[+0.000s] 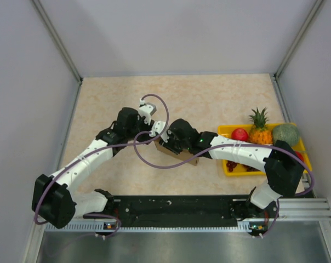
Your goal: Fold the paper box
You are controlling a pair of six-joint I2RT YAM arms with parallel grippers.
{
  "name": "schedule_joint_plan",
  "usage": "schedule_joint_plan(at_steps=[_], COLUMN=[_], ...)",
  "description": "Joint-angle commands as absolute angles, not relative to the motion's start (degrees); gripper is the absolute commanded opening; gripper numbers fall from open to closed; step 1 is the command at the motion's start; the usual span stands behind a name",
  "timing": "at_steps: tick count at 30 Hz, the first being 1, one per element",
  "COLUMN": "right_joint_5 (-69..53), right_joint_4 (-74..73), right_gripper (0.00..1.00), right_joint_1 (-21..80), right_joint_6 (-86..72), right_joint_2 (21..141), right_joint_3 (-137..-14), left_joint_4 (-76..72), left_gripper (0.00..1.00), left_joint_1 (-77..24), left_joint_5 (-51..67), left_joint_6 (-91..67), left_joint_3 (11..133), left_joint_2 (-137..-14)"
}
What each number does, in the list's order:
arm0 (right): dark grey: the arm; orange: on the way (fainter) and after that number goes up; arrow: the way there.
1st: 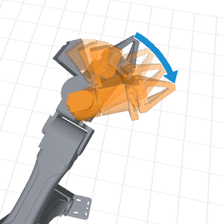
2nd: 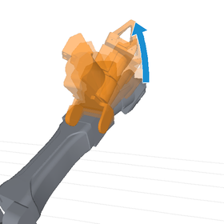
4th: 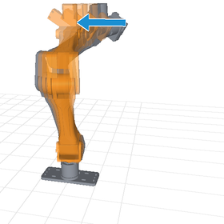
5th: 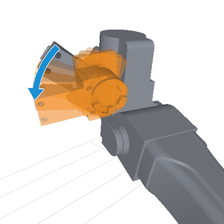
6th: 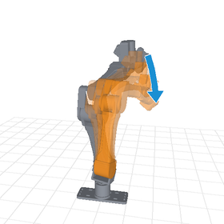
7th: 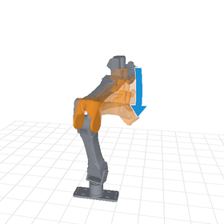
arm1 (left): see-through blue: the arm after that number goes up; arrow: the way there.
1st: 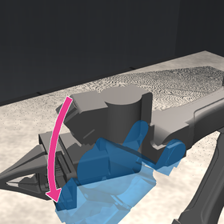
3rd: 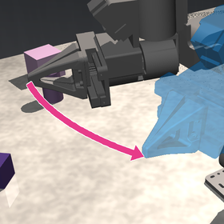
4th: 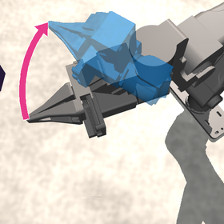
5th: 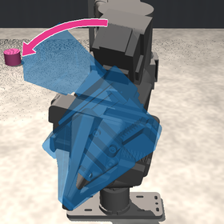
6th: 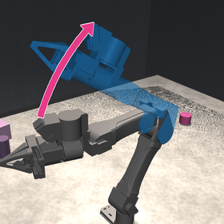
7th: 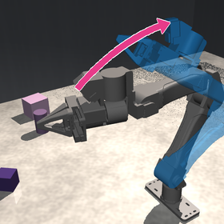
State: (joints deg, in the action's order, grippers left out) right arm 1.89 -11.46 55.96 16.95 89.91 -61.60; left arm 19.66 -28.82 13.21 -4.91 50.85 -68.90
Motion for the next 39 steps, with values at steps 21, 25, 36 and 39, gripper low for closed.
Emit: schedule_joint_plan(at_steps=[21,25,36,39], right_joint_5=[0.26,0.18,-1.23,-1.06], right_joint_4=[-12.13,-12.13,-12.04,-12.04], right_gripper=[0.16,0.16,0.16,0.16], right_joint_1=[55.64,55.90,56.07,55.99], right_joint_6=[16.00,15.91,15.47,15.47], right_joint_2=[92.90,93.43,92.99,93.16], right_joint_3=[-61.52,-61.79,-61.44,-61.43], left_joint_4=[16.79,14.68,2.03,0.44], left_gripper=[0.00,0.00,0.00,0.00], left_joint_1=[-28.65,-29.09,-29.97,-29.97], left_joint_5=[14.42,14.24,8.44,8.26], left_joint_6=[-6.32,-10.01,-8.88,-7.47], left_joint_3=[53.97,52.65,40.35,38.16], left_joint_2=[-70.58,-69.96,-64.25,-63.46])
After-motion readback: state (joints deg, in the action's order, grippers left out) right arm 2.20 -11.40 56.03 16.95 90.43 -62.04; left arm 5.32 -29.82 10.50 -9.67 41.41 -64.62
